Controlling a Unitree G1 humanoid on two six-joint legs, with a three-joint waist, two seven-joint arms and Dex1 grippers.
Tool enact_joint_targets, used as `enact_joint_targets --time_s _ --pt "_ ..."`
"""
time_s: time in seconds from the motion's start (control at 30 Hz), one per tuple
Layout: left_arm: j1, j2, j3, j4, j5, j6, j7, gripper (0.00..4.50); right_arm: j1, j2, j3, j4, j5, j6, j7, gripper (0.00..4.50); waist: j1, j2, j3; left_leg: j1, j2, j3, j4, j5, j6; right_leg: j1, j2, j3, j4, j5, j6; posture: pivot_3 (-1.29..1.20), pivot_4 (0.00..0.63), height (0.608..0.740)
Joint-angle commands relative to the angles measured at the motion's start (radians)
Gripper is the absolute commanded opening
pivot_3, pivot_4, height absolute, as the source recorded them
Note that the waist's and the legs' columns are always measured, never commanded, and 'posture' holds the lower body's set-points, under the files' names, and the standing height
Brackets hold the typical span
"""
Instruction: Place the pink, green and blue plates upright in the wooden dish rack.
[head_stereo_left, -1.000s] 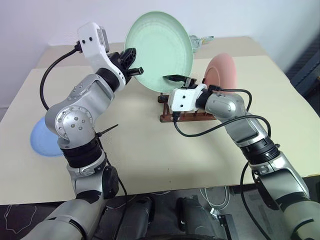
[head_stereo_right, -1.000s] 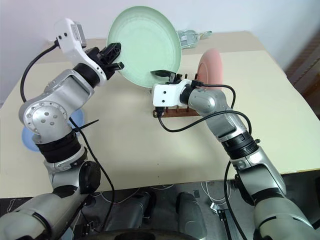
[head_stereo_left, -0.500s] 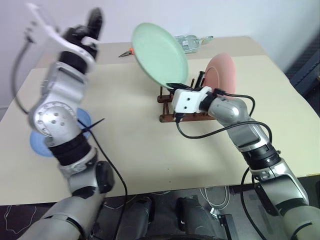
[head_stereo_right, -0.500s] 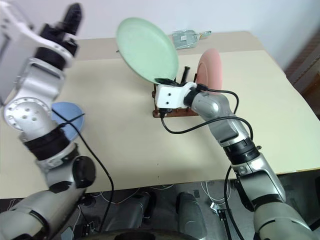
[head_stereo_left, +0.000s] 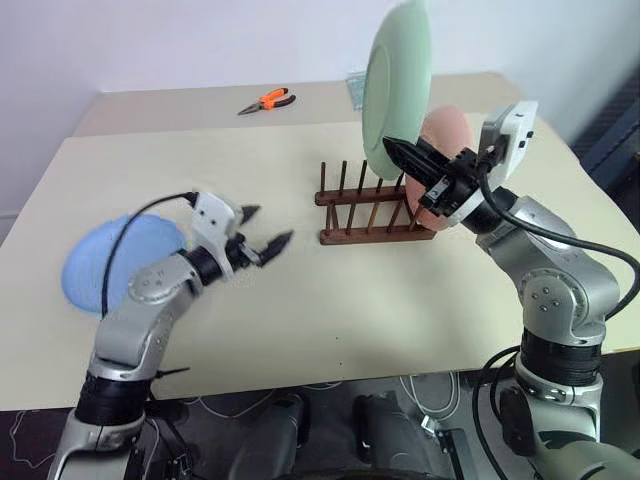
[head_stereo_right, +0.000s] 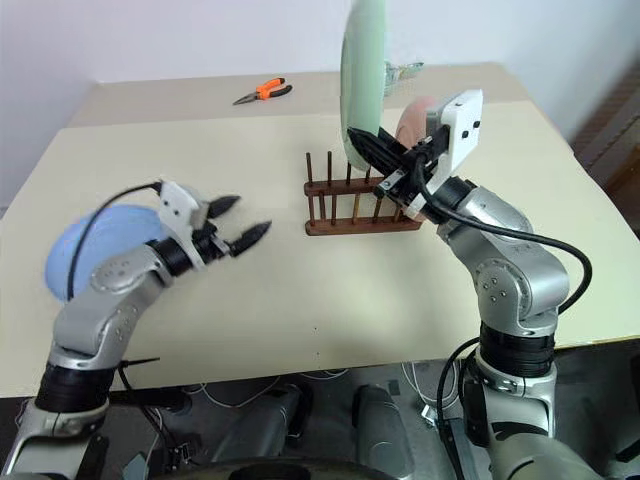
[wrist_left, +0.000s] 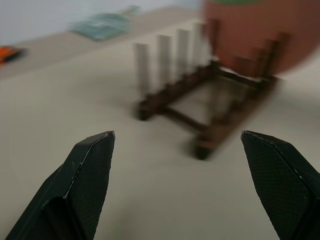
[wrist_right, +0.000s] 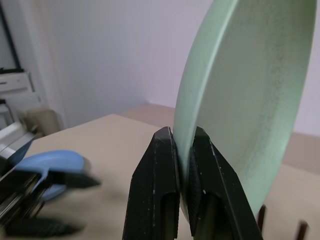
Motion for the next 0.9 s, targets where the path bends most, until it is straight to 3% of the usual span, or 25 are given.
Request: enact_joint_targets --time_s 0.03,0.57,0.67,0.8,0.9 --pt "0.000 0.009 -0.001 -0.059 -0.031 0.010 -0.045 4.14 -0.007 -0.019 -0.035 -0.016 0.049 0.014 -0.012 0.00 0.000 0.000 0.000 0.000 0.000 0.000 0.000 0.000 0.000 0.000 0.000 0.000 0.000 0.000 0.000 0.00 0.150 0.729" --pt "0.001 -0.002 -0.023 -0.082 -0.008 0.030 -0.051 4.14 0.012 -0.120 0.031 0.178 -0.010 0.015 0.077 0.00 0.006 0.000 0.000 0.000 0.000 0.000 0.001 0.000 0.001 0.001 0.000 -0.001 -0.001 0.000 0.000 0.00 0.150 0.729" --pt "0.002 0.000 -0.026 -0.082 -0.003 0.029 -0.052 4.23 0.012 -0.131 0.049 0.190 -0.045 -0.009 0.089 1.10 0.007 0.000 0.000 0.000 0.000 0.000 0.001 0.001 0.002 0.001 0.000 -0.001 -0.001 0.000 0.000 0.00 0.150 0.729" --pt "0.003 0.001 -0.025 -0.082 -0.001 0.031 -0.052 4.23 -0.002 -0.140 0.067 0.184 -0.105 -0.068 0.089 2.98 0.006 0.000 0.000 0.000 0.000 0.000 0.001 0.001 0.002 0.001 0.000 -0.001 -0.001 0.000 0.000 0.00 0.150 0.729" --pt "0.006 0.002 -0.023 -0.078 -0.001 0.035 -0.055 4.23 -0.008 -0.161 0.091 0.180 -0.175 -0.125 0.089 2.98 0.005 0.000 0.000 0.000 0.000 0.000 0.001 0.001 0.002 0.001 0.000 -0.001 -0.001 0.000 0.000 0.00 0.150 0.729"
